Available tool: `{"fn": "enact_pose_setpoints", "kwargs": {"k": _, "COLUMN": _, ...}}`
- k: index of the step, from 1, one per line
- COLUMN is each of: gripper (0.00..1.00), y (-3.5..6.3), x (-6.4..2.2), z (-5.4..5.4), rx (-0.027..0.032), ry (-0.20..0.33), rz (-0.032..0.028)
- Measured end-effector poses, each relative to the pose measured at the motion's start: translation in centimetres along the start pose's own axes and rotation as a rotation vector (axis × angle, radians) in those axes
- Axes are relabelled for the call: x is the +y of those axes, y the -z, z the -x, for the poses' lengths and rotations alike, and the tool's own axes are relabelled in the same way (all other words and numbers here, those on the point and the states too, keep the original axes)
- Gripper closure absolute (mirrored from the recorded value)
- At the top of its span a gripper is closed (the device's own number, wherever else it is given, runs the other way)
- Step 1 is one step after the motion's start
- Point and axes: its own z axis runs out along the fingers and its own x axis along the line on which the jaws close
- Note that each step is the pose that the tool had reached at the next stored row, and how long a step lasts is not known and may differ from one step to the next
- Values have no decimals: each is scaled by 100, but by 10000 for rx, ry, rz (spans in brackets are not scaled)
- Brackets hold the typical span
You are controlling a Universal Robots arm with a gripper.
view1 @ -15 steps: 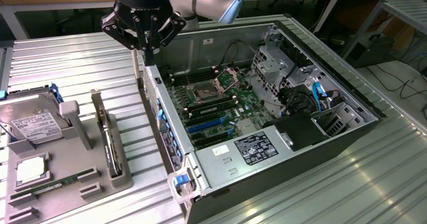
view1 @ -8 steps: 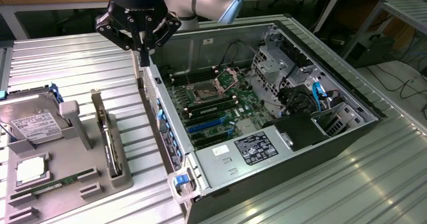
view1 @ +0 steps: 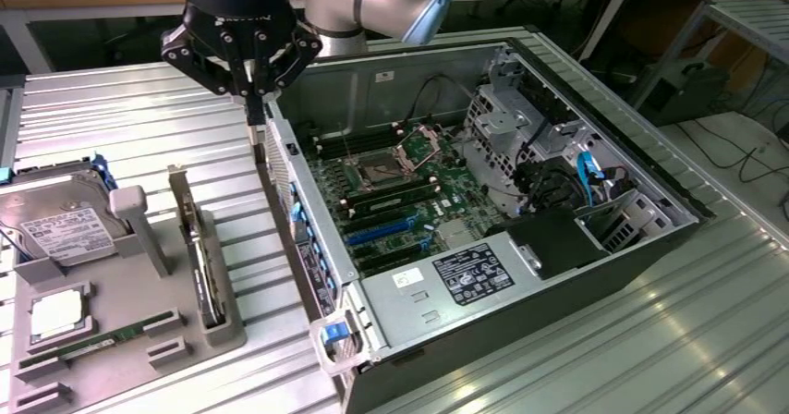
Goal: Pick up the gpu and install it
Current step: 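Reach for the gpu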
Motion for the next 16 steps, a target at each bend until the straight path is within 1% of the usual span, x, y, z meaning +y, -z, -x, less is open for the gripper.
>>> {"fn": "enact_pose_setpoints", "kwargs": {"k": 16, "gripper": 89, "y": 2, "x": -14, "z": -181, "rx": 22, "ry": -2, "rz": -1}}
